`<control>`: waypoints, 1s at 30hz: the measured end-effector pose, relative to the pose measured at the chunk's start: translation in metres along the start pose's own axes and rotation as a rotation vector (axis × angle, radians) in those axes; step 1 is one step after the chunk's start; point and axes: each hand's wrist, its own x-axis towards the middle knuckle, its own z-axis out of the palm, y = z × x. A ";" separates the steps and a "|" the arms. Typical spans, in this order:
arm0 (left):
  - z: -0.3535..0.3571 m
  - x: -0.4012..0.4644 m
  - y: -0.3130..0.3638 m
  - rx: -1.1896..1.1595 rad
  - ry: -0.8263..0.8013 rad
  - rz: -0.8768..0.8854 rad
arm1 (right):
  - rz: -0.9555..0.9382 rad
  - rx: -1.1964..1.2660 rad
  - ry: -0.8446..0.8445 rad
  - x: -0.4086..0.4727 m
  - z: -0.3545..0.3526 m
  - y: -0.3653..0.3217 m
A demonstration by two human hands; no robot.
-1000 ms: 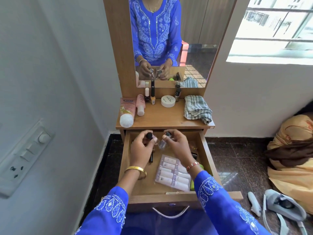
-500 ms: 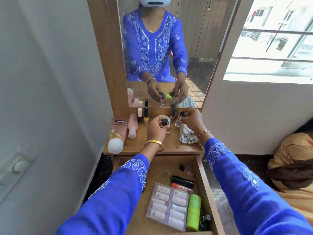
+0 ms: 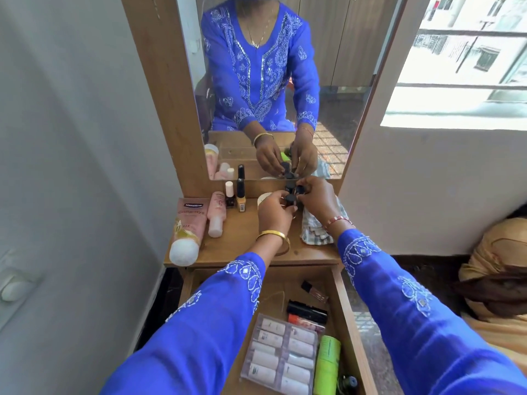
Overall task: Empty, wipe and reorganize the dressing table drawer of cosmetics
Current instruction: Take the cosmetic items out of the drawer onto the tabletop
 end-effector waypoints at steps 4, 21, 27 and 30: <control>0.003 0.002 -0.001 0.071 -0.004 0.008 | -0.020 -0.023 0.007 0.000 0.001 0.001; -0.052 -0.100 -0.024 -0.205 0.162 0.031 | -0.298 0.253 0.519 -0.125 0.009 0.006; -0.076 -0.150 -0.079 -0.220 0.234 -0.135 | -0.176 0.314 0.349 -0.192 0.055 0.020; -0.082 -0.164 -0.101 -0.201 0.240 -0.220 | -0.104 0.242 0.159 -0.210 0.079 0.022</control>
